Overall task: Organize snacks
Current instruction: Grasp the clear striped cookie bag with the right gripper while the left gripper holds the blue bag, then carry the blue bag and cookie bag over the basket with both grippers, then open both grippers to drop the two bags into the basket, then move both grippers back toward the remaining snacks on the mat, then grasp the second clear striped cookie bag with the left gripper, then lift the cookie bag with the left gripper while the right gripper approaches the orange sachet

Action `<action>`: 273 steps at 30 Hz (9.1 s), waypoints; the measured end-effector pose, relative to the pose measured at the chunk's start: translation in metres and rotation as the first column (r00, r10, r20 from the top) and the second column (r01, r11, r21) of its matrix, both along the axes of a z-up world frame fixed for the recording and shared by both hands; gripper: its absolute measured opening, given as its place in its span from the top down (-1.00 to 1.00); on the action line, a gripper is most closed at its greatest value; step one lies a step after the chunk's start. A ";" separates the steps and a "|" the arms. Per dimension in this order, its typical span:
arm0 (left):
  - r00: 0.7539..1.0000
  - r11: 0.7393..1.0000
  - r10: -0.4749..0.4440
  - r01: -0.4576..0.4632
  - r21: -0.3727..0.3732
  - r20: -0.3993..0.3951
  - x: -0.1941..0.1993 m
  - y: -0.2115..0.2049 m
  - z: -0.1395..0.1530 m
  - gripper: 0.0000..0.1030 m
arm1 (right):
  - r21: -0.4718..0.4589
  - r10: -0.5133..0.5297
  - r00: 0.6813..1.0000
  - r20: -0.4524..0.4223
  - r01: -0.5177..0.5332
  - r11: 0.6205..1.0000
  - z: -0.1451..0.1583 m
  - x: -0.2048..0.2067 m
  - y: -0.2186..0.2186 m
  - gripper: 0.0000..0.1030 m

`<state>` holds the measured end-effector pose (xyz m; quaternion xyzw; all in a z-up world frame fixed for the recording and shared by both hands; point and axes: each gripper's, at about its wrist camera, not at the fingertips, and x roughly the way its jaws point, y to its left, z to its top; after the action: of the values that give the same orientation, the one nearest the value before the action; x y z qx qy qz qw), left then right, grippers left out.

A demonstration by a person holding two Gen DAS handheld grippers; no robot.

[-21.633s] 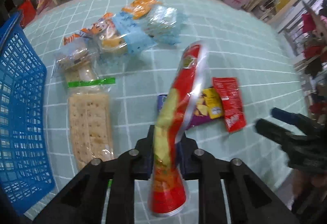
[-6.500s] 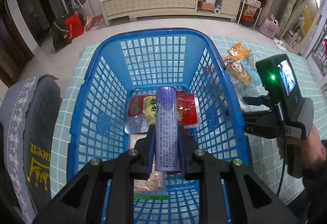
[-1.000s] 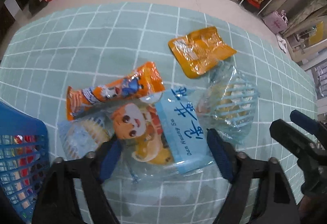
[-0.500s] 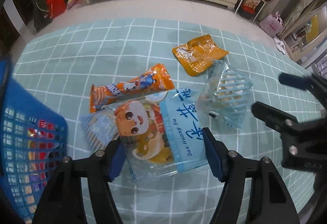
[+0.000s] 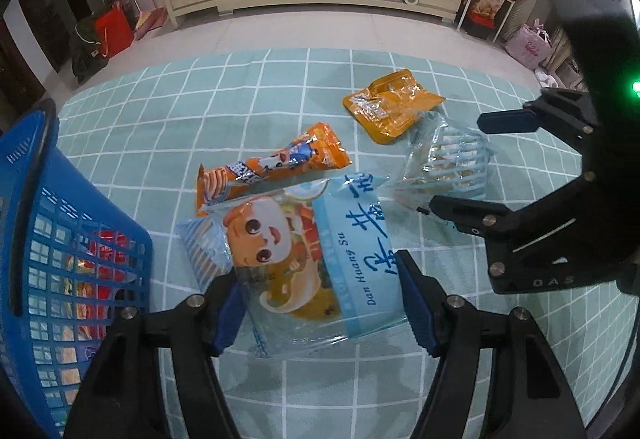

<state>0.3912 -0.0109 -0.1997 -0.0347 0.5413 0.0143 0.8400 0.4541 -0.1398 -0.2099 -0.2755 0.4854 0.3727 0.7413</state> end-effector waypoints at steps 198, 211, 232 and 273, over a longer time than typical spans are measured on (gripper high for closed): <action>0.942 0.994 -0.105 0.105 0.016 0.317 -0.186 0.039 0.172 -0.60 | 0.310 -0.620 0.784 0.025 0.584 0.750 0.201 -0.208 -0.044 -1.00; 0.951 0.999 0.035 -0.035 -0.004 0.308 -0.129 0.008 0.119 -0.60 | 0.293 -0.629 0.771 0.100 0.582 0.759 0.148 -0.156 -0.074 -1.00; 0.982 0.988 0.152 -0.155 0.013 0.116 -0.033 0.023 0.016 -0.60 | 0.198 -0.593 0.804 0.035 0.576 0.793 0.055 -0.072 -0.049 -1.00; 0.979 0.999 0.041 -0.045 0.012 0.198 -0.003 0.008 0.033 0.01 | 0.184 -0.546 0.838 0.004 0.536 0.824 0.046 -0.029 -0.053 -1.00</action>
<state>0.3887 -0.0029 -0.1663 -0.0407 0.4542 0.0335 0.8894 0.4251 -0.1928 -0.1636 -0.0706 0.4876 0.1806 0.8513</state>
